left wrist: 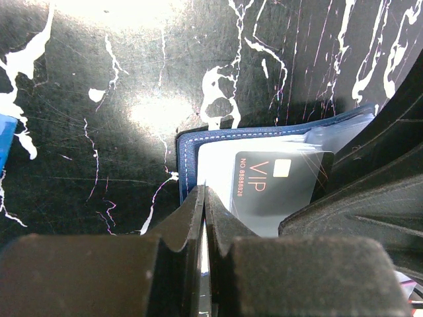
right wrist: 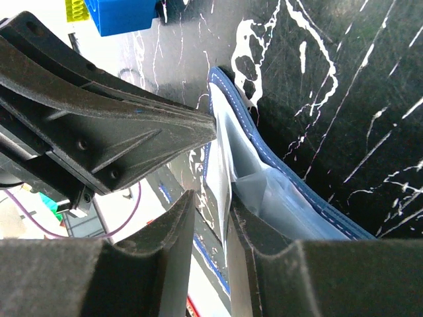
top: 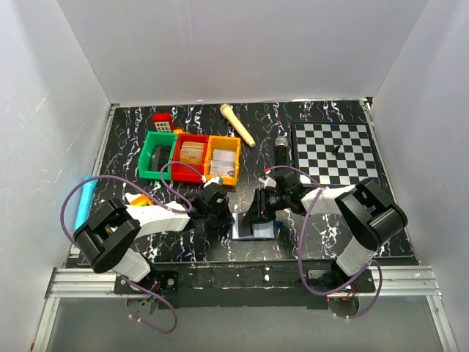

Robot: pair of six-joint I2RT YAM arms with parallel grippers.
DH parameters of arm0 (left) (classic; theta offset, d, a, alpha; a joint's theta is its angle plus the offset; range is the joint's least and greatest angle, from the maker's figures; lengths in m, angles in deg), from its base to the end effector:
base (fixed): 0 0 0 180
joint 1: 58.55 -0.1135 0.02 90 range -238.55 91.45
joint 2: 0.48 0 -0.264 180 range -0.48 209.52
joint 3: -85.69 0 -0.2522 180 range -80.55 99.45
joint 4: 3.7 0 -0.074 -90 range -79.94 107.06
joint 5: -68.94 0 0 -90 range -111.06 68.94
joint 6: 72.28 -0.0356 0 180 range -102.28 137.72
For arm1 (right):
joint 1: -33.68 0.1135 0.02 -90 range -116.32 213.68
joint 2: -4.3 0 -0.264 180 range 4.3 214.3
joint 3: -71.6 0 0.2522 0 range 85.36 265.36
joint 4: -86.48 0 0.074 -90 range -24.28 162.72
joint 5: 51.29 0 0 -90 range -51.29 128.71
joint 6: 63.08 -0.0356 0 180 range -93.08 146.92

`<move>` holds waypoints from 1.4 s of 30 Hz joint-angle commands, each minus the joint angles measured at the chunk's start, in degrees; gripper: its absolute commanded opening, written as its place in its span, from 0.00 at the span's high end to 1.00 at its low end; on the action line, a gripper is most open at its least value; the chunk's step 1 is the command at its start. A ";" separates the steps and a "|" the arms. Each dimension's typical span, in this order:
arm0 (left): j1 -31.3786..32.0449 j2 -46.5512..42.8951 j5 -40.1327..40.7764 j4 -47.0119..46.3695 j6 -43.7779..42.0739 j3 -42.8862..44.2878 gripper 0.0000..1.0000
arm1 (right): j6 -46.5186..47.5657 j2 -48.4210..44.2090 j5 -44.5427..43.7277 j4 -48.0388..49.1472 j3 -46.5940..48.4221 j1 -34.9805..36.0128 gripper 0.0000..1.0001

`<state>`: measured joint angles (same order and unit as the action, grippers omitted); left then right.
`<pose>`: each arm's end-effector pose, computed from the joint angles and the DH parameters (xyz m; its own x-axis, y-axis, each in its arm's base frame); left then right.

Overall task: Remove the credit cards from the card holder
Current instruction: Remove the credit card from the card holder.

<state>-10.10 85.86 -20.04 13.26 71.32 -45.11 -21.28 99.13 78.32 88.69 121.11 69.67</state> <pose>0.1785 -0.2005 0.1359 -0.9155 -0.1803 -0.3596 0.0075 0.8861 -0.4634 0.2242 0.1909 0.1279 -0.9868 -0.0069 -0.1618 -0.1406 0.5326 0.8346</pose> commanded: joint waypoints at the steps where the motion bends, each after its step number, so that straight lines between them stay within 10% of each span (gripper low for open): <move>1: -0.19 5.50 2.94 9.98 -1.49 -3.18 1.00 | 0.83 -2.80 1.61 -0.32 -0.15 -0.30 0.68; 42: -0.63 6.64 2.32 9.45 -1.84 -3.01 1.00 | 2.59 -6.76 0.90 -3.40 -1.91 -2.24 0.69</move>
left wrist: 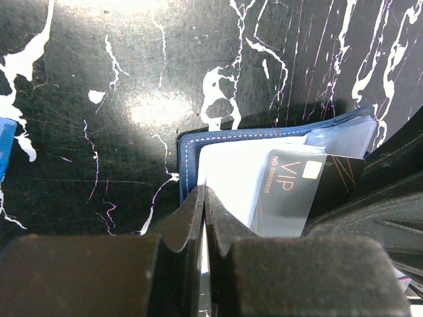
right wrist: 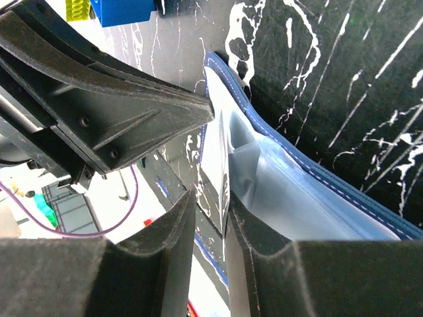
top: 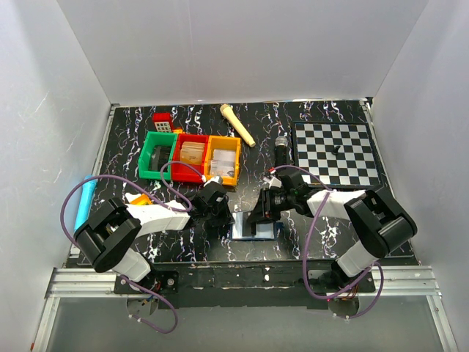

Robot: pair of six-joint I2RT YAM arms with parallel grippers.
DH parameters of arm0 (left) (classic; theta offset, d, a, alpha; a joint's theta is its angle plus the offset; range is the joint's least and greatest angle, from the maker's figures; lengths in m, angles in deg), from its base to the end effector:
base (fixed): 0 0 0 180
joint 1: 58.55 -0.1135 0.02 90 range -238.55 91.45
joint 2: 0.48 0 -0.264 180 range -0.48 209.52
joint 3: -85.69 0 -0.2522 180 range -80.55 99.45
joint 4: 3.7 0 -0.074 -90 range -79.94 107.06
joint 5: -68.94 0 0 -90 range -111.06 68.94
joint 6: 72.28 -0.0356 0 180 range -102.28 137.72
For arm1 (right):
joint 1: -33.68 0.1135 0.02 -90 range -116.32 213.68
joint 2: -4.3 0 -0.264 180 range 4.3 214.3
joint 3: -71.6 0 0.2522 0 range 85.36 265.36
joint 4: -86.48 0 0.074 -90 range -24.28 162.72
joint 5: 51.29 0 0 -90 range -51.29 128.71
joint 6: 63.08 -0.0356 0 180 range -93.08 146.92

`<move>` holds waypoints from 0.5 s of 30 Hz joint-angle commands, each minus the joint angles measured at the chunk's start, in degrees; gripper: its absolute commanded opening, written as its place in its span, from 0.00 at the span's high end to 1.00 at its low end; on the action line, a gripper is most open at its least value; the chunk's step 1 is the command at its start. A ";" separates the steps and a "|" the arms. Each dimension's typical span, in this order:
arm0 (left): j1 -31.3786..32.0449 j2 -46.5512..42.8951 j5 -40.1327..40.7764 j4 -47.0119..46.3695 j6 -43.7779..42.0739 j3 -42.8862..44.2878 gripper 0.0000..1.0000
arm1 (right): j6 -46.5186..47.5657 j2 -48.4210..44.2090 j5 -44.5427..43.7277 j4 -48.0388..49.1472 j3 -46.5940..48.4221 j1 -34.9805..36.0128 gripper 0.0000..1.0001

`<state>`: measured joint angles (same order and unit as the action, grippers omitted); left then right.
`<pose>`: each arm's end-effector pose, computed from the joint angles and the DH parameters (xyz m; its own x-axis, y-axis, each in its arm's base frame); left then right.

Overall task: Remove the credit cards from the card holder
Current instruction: Remove the credit card from the card holder.

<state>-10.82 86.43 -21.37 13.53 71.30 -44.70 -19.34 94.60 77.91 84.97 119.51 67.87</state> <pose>0.1815 -0.1999 0.1350 -0.9224 -0.1816 -0.3410 -0.0002 0.8829 -0.4696 0.2197 0.1764 0.1370 -0.9833 0.0088 -0.1816 -0.1471 0.5478 0.8236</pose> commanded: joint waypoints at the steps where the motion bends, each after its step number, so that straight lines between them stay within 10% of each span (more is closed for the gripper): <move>1: 0.09 6.07 3.57 9.28 -1.81 -3.34 1.00 | 0.64 -2.32 1.32 0.32 -0.40 -0.53 0.70; 15: 0.09 6.07 3.57 9.19 -1.81 -3.34 1.00 | 1.61 -3.55 1.32 -1.09 -1.10 -1.59 0.72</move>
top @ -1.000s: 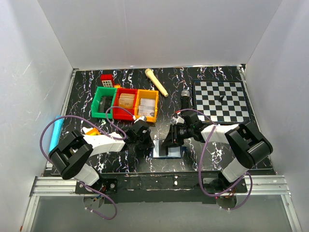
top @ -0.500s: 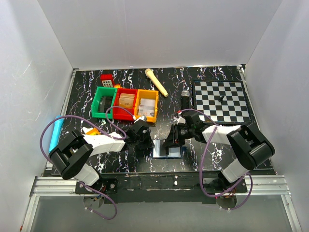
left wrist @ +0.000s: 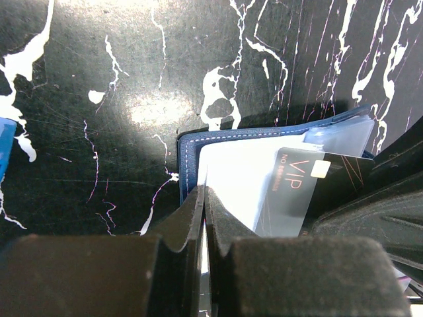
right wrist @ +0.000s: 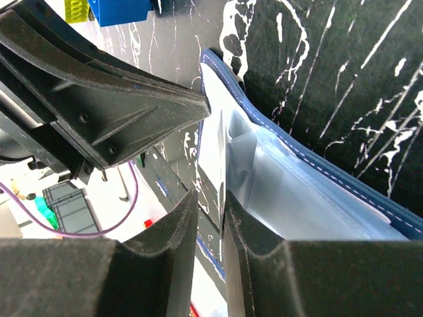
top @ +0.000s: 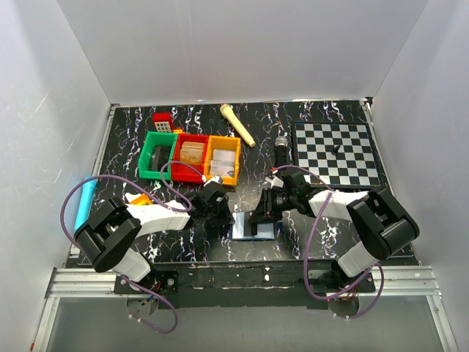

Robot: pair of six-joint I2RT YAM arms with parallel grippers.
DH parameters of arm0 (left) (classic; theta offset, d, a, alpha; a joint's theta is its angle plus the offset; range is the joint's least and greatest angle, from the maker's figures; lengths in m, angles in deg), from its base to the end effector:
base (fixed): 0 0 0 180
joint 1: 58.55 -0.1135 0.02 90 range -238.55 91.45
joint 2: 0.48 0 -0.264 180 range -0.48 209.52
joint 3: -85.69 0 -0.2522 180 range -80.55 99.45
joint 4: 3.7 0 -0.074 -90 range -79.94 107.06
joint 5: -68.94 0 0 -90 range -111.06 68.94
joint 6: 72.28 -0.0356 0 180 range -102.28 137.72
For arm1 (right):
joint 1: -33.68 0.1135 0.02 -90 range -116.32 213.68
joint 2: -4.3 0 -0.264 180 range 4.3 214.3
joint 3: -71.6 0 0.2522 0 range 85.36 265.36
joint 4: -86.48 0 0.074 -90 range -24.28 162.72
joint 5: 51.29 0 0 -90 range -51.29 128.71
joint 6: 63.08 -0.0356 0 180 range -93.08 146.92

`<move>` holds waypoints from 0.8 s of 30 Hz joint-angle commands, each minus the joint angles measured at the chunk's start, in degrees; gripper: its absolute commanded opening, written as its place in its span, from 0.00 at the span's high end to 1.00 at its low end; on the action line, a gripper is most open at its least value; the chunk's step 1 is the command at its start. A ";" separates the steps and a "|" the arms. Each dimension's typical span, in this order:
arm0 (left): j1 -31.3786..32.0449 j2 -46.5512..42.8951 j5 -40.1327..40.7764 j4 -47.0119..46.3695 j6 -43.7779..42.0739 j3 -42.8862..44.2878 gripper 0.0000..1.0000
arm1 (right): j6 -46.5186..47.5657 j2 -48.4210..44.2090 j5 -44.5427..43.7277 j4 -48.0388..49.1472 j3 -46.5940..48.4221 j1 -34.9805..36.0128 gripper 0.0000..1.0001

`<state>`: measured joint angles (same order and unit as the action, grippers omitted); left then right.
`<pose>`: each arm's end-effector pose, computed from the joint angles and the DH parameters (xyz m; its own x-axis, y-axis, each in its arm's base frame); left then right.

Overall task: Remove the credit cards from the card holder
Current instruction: Remove the credit card from the card holder.

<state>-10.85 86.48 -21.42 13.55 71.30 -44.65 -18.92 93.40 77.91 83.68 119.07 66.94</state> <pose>0.1817 -0.2000 0.1350 -0.9226 -0.1817 -0.3402 -0.0006 0.8828 -0.4698 0.2192 0.1707 0.1388 -0.9835 0.0198 -0.1801 -0.1391 0.5544 0.8205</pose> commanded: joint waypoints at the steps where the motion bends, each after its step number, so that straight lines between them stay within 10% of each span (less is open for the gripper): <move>1: 0.02 6.03 3.61 9.26 -1.81 -3.38 1.00 | 1.20 -2.44 1.32 0.11 -0.75 -0.73 0.73; 24: 0.02 5.68 3.26 9.17 -2.61 -3.03 1.00 | 1.81 -2.70 1.84 -1.03 -0.58 -1.53 0.99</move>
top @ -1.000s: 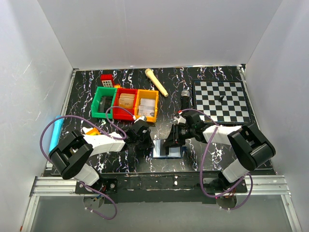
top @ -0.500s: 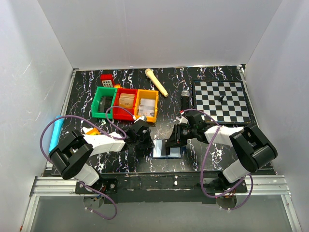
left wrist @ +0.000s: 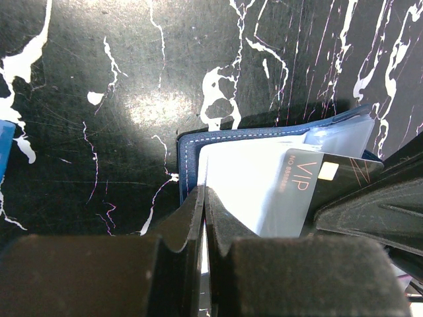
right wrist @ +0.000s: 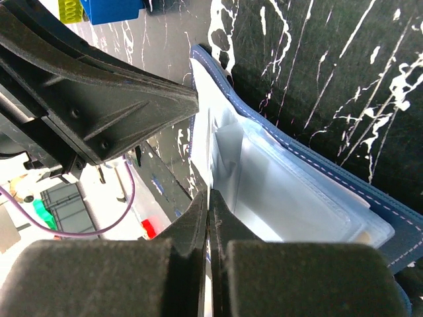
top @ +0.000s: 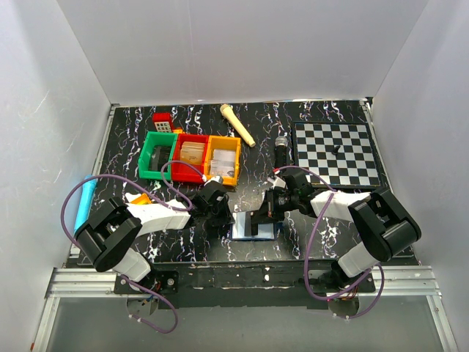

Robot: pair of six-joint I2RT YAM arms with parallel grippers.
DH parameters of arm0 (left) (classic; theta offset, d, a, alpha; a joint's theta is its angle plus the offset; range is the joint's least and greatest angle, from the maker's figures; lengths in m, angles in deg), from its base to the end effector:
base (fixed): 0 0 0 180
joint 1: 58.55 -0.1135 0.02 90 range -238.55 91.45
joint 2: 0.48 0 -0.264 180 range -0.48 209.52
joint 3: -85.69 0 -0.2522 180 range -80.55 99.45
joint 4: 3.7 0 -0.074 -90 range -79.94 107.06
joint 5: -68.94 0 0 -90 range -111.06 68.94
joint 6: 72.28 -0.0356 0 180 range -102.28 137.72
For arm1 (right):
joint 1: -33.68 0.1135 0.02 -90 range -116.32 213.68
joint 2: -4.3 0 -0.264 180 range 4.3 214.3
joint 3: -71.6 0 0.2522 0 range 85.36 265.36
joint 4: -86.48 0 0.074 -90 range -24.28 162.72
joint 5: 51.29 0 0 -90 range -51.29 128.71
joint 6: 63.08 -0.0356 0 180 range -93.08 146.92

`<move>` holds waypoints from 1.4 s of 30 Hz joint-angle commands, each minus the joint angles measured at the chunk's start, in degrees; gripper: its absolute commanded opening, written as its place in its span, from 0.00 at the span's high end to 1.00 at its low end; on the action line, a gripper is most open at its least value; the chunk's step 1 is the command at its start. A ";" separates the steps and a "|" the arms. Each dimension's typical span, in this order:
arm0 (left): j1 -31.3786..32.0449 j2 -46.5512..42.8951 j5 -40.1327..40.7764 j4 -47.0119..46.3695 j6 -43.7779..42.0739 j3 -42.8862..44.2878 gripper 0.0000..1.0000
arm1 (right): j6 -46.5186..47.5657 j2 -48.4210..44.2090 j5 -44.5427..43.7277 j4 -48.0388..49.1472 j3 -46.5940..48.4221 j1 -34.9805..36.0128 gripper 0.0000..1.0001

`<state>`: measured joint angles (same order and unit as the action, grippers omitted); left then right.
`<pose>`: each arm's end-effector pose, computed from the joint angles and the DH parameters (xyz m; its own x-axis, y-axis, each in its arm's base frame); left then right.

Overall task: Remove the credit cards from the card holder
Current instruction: Remove the credit card from the card holder.

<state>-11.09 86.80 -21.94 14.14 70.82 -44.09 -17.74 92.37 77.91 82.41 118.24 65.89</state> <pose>0.1833 -0.2006 0.1355 -0.9260 -0.1735 -0.3352 0.0036 0.8841 -0.4674 0.2176 0.1637 0.1380 -0.9831 0.0245 -0.1817 -0.1362 0.5657 0.8133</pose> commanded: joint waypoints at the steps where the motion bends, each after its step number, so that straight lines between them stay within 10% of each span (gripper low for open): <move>1: 0.26 5.35 3.79 8.67 -2.04 -3.68 1.00 | 0.81 -1.76 1.93 0.06 0.25 -0.48 0.99; 28: 0.35 0.00 2.38 8.41 -4.76 -2.98 0.99 | 11.26 -13.71 -5.01 -23.30 7.19 -3.11 0.99; 35: 0.53 -8.26 0.89 10.07 -8.36 0.70 0.62 | 14.25 -16.62 -7.82 -28.50 10.53 -3.03 0.99; 42: 1.14 -16.08 0.89 11.48 -9.94 4.75 0.48 | 14.95 -19.07 -9.31 -29.03 10.88 -2.59 0.99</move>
<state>-10.56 76.20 -21.81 24.19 63.19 -43.12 -4.52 75.94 69.93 54.85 126.92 62.94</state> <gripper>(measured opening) 0.498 0.030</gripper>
